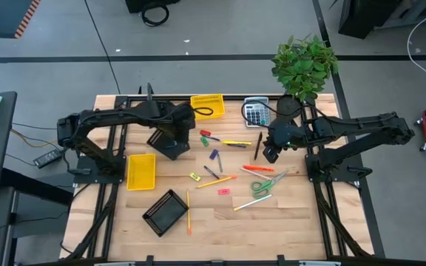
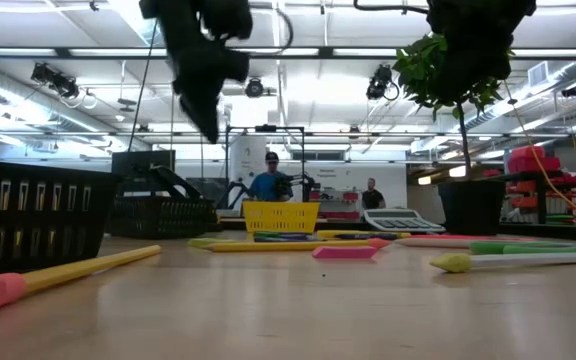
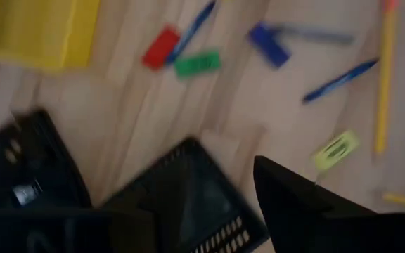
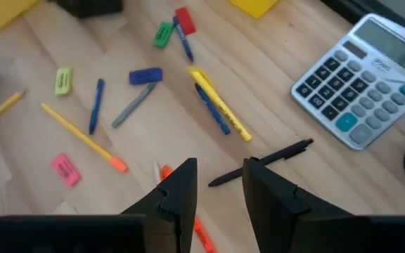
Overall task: Sort crayons/erasers/pens/pencils in bins
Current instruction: Put the yellow eraser into the bottom yellow basket
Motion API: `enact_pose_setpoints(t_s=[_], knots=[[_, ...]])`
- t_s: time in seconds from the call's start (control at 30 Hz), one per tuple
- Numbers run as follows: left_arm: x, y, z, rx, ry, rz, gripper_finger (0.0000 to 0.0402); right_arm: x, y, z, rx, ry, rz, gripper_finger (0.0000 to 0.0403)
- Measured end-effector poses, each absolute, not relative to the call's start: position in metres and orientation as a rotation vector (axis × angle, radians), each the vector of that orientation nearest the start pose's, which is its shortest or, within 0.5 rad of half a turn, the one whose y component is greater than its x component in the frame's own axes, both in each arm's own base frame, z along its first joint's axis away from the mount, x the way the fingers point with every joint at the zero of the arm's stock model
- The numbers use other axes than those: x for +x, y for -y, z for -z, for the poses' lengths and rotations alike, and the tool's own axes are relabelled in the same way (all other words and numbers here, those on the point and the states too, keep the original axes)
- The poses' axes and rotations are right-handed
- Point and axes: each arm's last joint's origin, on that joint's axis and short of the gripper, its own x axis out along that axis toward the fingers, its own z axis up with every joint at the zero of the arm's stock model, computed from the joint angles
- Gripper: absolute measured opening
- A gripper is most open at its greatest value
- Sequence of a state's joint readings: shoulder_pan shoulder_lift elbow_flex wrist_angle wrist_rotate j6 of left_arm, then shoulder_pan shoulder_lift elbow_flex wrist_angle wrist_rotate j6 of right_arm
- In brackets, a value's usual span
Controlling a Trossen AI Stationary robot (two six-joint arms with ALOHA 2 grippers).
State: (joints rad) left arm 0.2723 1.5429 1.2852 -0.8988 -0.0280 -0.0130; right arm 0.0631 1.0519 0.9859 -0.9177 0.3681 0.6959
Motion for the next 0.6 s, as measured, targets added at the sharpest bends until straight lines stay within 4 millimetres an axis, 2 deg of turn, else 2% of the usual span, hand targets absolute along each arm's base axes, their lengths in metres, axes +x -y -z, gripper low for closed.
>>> enact_pose_setpoints(t_s=[0.17, 0.27, 0.43, 0.6], knots=[[0.306, -0.071, -0.295, -0.092, -1.027, -0.224, 0.0176, 0.19, -0.001, -0.298, 0.466, -0.747, 0.701, 0.012], [0.313, -0.062, -0.297, -0.049, -0.982, -0.186, 0.0176, 0.19, -0.001, -0.299, 0.476, -0.742, 0.709, 0.012], [0.334, -0.054, -0.282, -0.139, -0.95, -0.169, 0.0176, 0.19, -0.001, -0.298, 0.457, -0.749, 0.7, 0.012], [0.348, -0.035, -0.263, -0.114, -0.992, -0.074, 0.0172, 0.19, -0.001, -0.299, 0.458, -0.748, 0.7, 0.012]])
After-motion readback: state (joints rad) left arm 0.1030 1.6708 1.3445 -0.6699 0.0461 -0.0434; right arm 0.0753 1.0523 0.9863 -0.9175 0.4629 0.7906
